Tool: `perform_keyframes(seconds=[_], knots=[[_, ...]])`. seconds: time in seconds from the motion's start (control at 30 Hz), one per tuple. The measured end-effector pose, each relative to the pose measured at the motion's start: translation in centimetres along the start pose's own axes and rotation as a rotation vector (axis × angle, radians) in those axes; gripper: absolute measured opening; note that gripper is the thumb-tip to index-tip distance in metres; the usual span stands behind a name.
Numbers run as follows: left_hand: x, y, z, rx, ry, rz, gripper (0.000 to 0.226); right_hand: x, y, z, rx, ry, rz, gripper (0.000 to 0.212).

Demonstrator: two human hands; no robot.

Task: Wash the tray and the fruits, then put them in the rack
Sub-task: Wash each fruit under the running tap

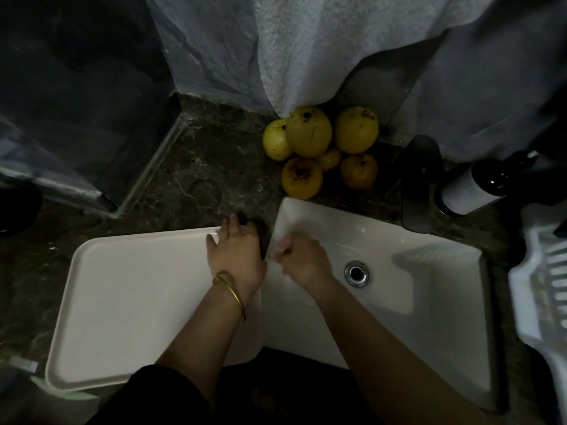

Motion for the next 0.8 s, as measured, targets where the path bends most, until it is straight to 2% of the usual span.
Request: perform_keyframes(seconds=[0.07,0.17,0.23,0.3,0.47,0.67,0.8], knots=[[0.2,0.4,-0.3,0.058,0.006,0.023,0.063,-3.2,-1.0,-0.6,-0.038,0.205,-0.075,0.034],[1.6,0.6,-0.5,0.152,-0.143,-0.043,0.071,-8.3,-3.8,-1.1,-0.151,0.497,-0.181,0.047],[2.3,0.5,-0.4,0.173,-0.225,-0.123,0.072,-10.9,-6.0,-1.7,-0.216,0.639,-0.085,0.057],[2.4,0.5,-0.4,0.168,-0.227,-0.15,0.072,-12.4,-8.0,-2.5,-0.25,0.73,0.084,0.069],[1.7,1.9,-0.8,0.242,-0.158,-0.15,0.074,-13.6,-10.5,-4.9,-0.182,0.759,0.167,0.099],[1.7,3.0,-1.4,0.34,-0.099,-0.088,0.068,-13.3,-11.1,-6.9,-0.153,0.69,0.291,0.099],[2.8,3.2,-1.5,0.448,-0.137,-0.109,0.058,-13.2,-11.2,-7.8,-0.167,0.682,0.322,0.1]])
Point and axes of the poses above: each hand's wrist, its own z-axis away from the middle knuckle, its own x-axis out of the palm, y = z × x, the point moved 5 cm from there along -z, towards the middle knuckle, and after that the axes turned 15 degrees about x, right-handed, at the moved point
